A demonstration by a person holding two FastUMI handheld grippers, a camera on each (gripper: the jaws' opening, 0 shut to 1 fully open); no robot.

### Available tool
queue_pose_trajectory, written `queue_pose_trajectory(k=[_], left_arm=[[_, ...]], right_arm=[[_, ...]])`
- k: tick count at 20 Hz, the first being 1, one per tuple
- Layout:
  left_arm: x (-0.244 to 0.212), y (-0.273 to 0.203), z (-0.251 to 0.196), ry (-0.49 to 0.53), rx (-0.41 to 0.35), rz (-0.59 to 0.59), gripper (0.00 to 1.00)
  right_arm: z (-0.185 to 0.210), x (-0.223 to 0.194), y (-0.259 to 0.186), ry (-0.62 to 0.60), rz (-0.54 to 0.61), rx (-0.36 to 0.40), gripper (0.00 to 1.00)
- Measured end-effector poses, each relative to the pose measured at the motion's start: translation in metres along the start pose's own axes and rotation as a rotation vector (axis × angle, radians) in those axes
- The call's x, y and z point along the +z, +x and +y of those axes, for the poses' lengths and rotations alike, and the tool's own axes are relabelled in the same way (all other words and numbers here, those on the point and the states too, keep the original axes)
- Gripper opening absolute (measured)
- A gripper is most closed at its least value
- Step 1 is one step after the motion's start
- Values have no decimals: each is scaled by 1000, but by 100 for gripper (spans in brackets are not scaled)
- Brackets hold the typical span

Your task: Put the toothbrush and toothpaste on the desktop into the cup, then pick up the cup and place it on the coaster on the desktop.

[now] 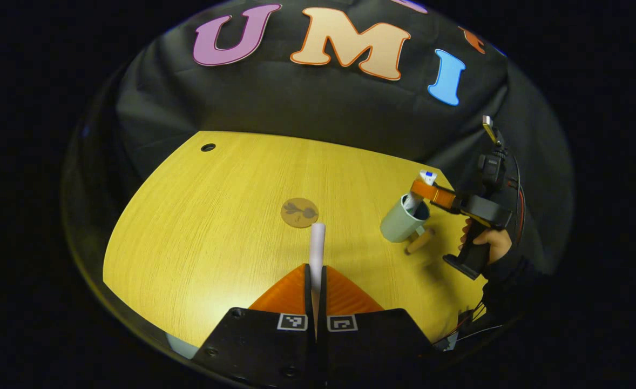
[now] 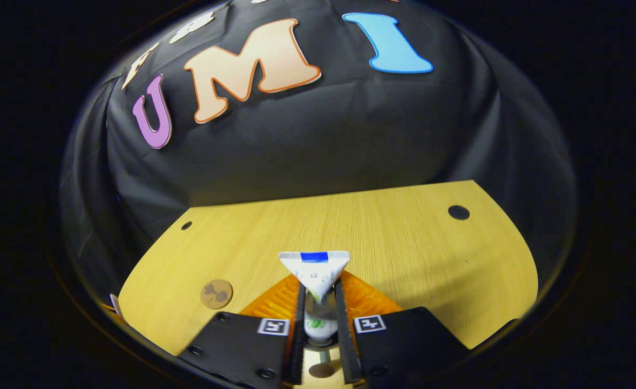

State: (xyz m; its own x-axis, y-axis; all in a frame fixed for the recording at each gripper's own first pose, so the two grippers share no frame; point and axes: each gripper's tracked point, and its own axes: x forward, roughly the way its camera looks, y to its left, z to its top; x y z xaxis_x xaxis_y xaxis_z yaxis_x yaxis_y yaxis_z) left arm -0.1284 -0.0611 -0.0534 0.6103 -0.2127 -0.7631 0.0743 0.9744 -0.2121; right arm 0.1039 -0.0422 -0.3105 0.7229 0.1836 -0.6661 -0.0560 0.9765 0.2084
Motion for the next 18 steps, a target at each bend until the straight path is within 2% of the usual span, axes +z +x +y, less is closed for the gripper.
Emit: queue_pose_trajectory(k=[1,3,5,7,8,10,11,18], left_arm=[[4,3,-4,7,-10,-1,0],[11,12,-15,25,-34,-5,0],[22,20,-26,44,-63,-13,0],[35,30,-41,59,-95,-29,0],[40,33,-49,61,-112,-44,0],[56,46,-68,64,-156,-74,0],[63,53,-77,61,-175,-84,0],[109,101,-138,19,-280,-213,0]], right_arm=[[0,-2,-7,4,-9,6,48],[-3,-4,-23,13,-21,15,82],[-8,-5,-42,23,-35,21,98],[-21,-8,-62,30,-43,10,98],[-26,-9,-72,40,-43,6,93],[-40,-14,-91,65,-45,-7,93],[-49,-17,-101,73,-45,-20,97],[-116,-36,-159,115,-33,-125,97]])
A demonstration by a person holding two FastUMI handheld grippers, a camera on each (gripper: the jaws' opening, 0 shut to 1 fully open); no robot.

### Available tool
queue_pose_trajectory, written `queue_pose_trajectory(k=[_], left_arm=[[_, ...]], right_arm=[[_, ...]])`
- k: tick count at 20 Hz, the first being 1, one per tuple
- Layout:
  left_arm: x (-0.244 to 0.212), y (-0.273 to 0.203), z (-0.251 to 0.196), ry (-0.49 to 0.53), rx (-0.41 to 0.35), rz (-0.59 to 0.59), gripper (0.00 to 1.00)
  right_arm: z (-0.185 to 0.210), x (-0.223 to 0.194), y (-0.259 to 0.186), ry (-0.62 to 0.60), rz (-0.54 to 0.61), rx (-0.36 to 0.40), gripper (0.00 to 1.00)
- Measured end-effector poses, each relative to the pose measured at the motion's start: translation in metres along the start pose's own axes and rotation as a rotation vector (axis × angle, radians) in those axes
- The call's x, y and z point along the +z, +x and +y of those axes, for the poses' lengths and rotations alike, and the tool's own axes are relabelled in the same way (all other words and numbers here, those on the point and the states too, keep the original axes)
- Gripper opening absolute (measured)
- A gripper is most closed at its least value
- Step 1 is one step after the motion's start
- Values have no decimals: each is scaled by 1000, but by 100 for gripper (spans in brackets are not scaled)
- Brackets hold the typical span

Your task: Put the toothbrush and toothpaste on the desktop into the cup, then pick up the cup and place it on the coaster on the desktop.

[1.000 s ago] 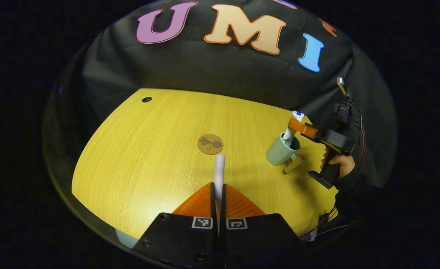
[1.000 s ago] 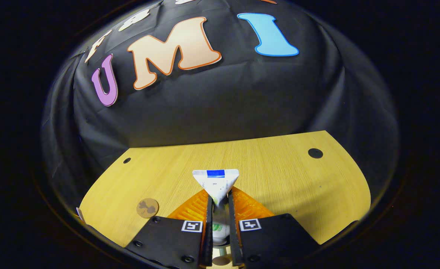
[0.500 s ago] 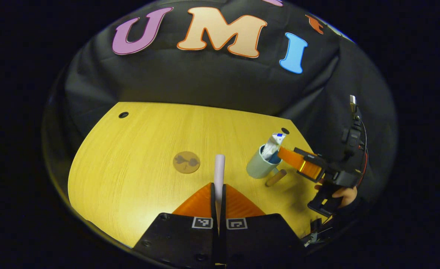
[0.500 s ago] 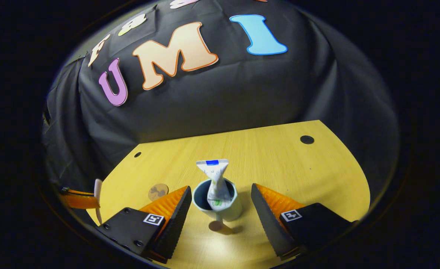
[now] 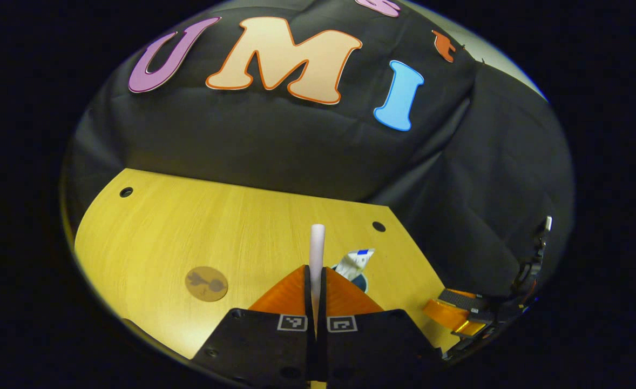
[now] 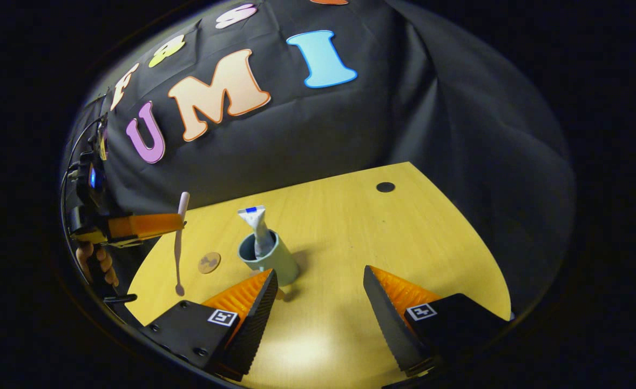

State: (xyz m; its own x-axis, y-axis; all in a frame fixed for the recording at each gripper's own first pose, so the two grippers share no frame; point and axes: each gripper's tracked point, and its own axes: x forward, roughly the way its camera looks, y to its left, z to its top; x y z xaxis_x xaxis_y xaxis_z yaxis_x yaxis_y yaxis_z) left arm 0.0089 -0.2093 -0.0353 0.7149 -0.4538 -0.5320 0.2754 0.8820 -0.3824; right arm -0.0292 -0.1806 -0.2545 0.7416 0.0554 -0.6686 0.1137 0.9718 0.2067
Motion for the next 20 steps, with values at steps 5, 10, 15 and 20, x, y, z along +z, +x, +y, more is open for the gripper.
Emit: queue_pose_trajectory(k=[5,10,15,20], left_arm=[[29,34,-19,-62,-15,-119,0],[42,62,-26,-76,8,-215,0],[28,78,-16,-75,56,-242,0],[13,68,-19,-43,77,-269,0]], right_arm=[[-27,-2,-21,30,-6,-34,97],[-37,-7,-26,26,4,-33,97],[-41,-14,-25,25,22,-26,97],[-34,-11,-15,19,33,-5,97]])
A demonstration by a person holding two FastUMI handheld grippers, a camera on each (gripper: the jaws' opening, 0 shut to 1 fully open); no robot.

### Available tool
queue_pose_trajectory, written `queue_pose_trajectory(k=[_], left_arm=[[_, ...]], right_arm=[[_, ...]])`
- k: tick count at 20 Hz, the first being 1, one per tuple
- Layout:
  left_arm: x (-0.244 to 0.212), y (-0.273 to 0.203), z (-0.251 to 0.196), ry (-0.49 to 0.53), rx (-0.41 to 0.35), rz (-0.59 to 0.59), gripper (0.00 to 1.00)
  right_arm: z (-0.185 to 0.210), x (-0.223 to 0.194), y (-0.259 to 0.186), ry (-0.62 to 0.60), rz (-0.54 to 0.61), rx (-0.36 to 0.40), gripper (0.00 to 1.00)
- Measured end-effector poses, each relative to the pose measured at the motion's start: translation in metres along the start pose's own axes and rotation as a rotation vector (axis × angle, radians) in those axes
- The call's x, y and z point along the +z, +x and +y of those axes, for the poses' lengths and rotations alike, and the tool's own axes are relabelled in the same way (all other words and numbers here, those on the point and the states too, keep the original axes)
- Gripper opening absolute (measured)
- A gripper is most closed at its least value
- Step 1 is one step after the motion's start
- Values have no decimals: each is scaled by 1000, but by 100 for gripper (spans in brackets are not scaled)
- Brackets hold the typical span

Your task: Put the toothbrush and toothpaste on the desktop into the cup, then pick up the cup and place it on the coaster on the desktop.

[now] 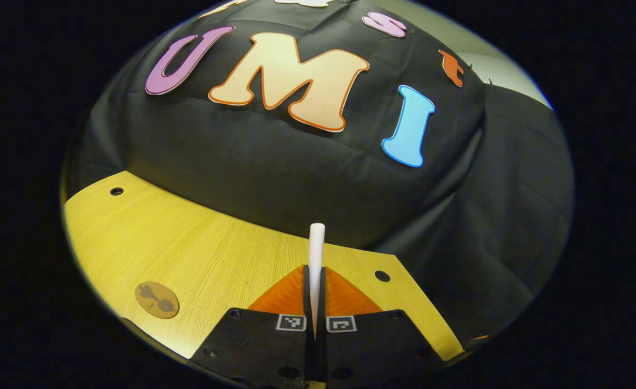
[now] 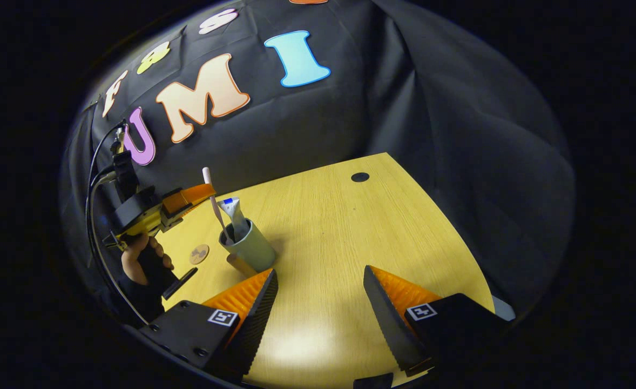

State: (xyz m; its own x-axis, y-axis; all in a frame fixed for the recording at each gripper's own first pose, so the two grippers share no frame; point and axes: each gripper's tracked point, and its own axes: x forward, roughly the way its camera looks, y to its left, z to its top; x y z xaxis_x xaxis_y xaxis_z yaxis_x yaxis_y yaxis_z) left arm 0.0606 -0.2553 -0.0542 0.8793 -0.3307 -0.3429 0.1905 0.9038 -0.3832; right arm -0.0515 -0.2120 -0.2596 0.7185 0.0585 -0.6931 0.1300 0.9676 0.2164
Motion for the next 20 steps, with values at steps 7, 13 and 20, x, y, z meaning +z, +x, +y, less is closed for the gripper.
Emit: queue_pose_trajectory(k=[7,13,20], left_arm=[[-24,-33,-10,65,-17,44,1],[-40,-55,-10,97,-32,79,5],[-27,-105,19,195,27,88,83]], right_arm=[[37,8,17,-35,0,80,97],[71,-5,27,-89,63,160,99],[111,-18,47,-121,209,219,98]])
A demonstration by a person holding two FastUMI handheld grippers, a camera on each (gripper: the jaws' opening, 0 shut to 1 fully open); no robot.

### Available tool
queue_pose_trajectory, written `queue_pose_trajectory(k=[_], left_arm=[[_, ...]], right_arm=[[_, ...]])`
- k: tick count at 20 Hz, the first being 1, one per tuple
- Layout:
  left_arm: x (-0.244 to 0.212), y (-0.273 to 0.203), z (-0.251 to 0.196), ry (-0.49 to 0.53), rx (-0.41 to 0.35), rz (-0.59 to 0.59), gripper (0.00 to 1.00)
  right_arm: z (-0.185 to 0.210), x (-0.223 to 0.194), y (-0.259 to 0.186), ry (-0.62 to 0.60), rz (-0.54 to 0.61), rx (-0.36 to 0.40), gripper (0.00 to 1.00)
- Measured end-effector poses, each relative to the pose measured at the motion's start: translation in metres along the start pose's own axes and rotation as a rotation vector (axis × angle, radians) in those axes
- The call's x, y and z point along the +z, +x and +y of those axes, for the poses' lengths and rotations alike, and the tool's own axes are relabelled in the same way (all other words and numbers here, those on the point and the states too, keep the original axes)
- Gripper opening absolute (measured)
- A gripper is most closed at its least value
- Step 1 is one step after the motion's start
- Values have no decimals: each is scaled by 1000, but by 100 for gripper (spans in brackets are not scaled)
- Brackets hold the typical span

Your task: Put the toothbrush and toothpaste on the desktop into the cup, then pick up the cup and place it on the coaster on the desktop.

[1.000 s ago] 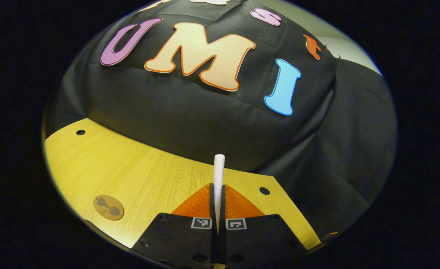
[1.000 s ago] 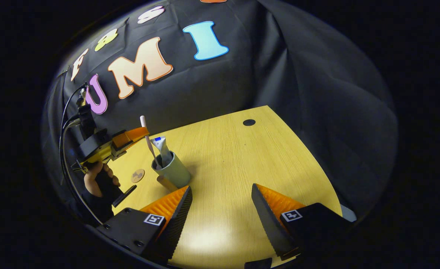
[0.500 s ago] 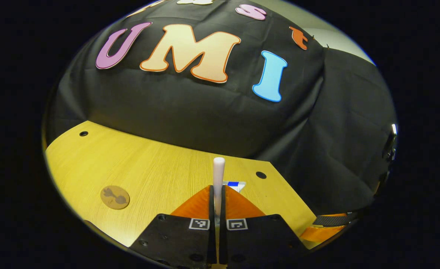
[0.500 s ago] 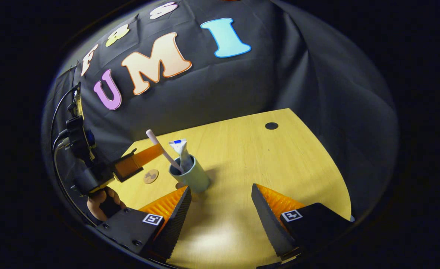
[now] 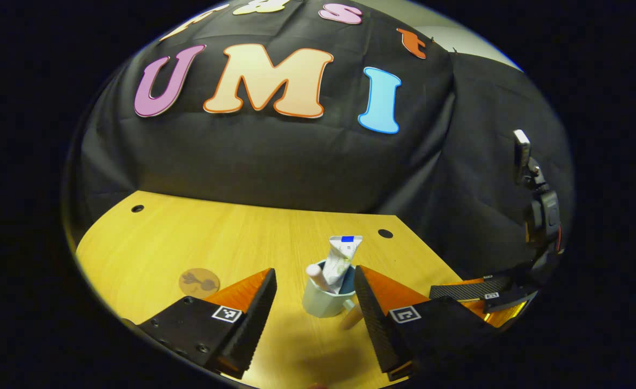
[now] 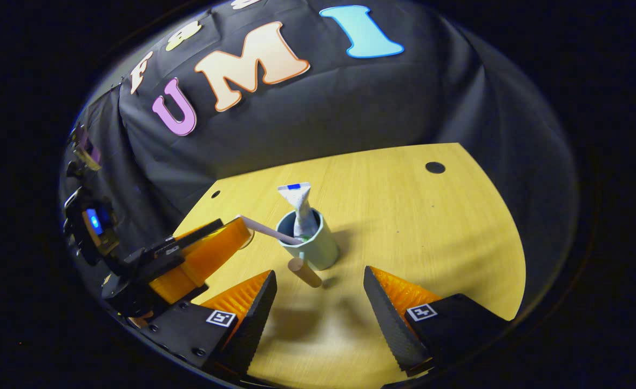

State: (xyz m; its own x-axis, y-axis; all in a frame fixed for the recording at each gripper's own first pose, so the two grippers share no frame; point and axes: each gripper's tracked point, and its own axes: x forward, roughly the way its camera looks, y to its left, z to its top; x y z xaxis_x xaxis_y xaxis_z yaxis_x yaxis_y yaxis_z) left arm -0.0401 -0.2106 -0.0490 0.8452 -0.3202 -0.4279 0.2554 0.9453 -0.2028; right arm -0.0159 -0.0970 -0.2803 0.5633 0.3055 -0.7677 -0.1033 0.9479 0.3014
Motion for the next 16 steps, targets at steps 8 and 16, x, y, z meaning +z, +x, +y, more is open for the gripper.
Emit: queue_pose_trajectory(k=[8,16], left_arm=[[14,-68,95,82,114,-27,95],[15,-114,195,70,270,-21,95]], right_arm=[[28,-3,49,-24,195,-64,94],[16,-17,105,-123,376,-202,99]])
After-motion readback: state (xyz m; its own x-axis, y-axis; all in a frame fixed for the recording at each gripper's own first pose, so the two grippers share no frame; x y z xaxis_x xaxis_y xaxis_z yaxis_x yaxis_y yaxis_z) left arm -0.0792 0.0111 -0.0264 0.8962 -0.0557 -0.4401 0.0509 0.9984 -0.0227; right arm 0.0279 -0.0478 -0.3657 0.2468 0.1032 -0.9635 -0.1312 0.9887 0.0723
